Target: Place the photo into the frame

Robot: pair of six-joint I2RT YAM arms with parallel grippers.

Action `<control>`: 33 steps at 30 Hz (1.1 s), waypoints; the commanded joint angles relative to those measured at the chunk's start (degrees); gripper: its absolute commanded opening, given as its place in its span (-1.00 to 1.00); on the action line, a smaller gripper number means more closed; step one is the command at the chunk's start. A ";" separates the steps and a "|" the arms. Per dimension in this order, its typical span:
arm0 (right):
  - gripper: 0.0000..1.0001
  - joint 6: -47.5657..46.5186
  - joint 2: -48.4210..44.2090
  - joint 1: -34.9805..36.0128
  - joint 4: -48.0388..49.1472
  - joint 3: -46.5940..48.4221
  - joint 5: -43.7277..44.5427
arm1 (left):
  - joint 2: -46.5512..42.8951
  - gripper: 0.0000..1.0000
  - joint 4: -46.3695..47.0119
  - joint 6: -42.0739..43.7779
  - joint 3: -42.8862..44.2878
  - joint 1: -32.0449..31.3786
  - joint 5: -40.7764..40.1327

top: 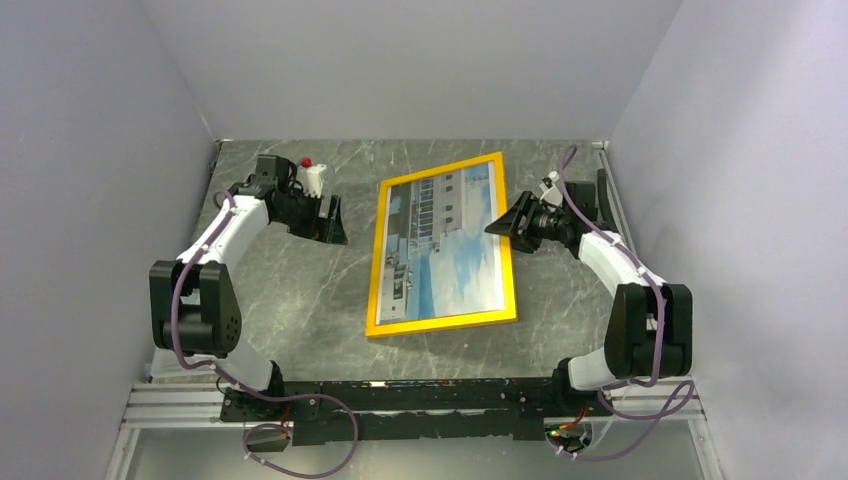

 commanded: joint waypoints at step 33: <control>-0.07 0.30 16.78 7.33 22.76 -5.61 0.54 | 2.05 0.89 2.29 8.84 -6.80 2.93 -8.54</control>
